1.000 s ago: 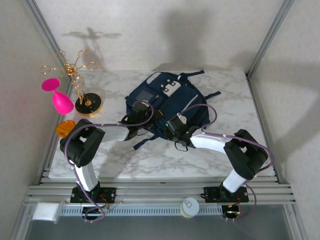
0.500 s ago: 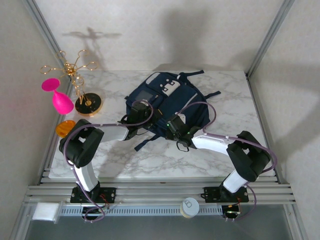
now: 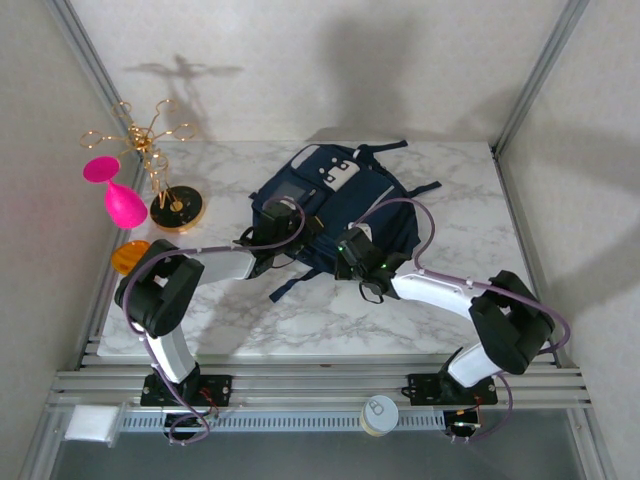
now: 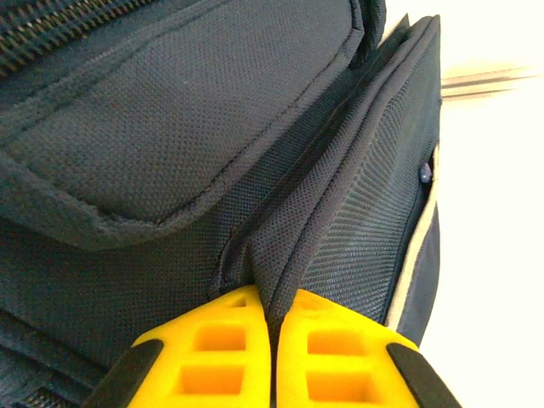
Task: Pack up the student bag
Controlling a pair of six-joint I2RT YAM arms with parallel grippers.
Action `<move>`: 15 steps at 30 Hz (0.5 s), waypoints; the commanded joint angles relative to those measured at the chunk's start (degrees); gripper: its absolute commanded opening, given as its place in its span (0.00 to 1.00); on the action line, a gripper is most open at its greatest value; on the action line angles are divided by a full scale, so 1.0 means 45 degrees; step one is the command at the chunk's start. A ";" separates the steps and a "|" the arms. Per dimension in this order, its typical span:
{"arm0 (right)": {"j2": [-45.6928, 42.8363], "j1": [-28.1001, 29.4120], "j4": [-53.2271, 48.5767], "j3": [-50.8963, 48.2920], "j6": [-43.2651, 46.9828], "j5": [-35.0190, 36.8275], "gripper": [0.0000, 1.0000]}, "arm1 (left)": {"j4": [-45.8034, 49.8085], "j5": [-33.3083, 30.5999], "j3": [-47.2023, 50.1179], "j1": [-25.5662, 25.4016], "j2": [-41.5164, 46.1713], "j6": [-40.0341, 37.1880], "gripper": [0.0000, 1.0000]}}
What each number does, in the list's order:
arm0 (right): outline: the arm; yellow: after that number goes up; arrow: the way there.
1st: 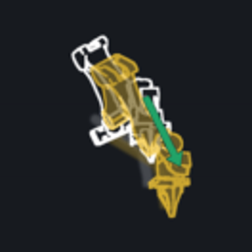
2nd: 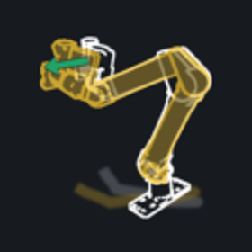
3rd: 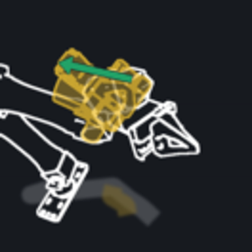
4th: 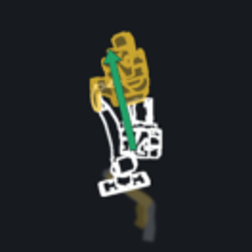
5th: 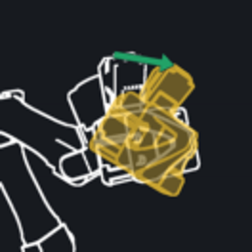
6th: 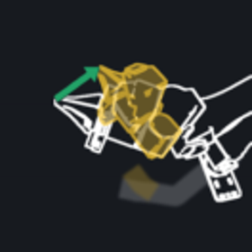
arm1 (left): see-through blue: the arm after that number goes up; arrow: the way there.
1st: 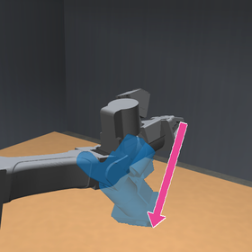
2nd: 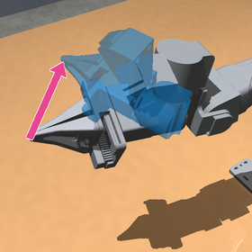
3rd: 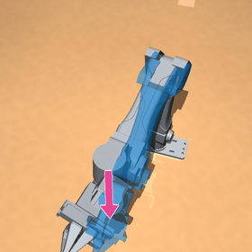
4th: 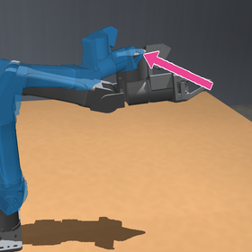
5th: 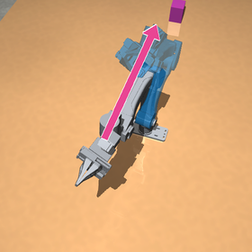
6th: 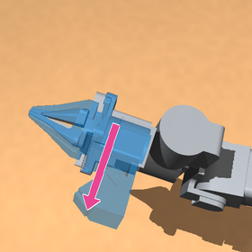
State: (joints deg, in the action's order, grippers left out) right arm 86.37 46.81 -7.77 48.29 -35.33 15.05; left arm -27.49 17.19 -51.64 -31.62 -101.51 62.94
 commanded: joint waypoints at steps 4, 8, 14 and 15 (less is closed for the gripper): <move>-0.1279 -0.0279 -0.1456 -0.0671 0.0043 0.1396 0.05 | 0.1276 -0.1034 -0.0215 0.1071 0.0902 -0.0959 0.00; -0.1897 -0.0750 -0.1847 -0.1052 0.0280 0.1605 0.04 | 0.2662 -0.1255 -0.0695 0.1512 0.1047 -0.1916 0.00; -0.1908 -0.0516 -0.0546 -0.0579 0.2600 -0.0139 0.00 | 0.2579 0.0361 -0.0794 0.1522 0.1340 -0.2015 0.02; -0.1885 -0.0480 -0.0439 -0.0561 0.2749 -0.0210 0.00 | 0.2044 0.0593 -0.0398 0.1340 0.1643 -0.1554 0.10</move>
State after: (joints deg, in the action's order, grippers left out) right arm 78.63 44.66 -9.45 44.99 -28.18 14.72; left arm -16.45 20.75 -54.19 -27.05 -98.17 55.16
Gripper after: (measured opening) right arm 0.062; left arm 0.080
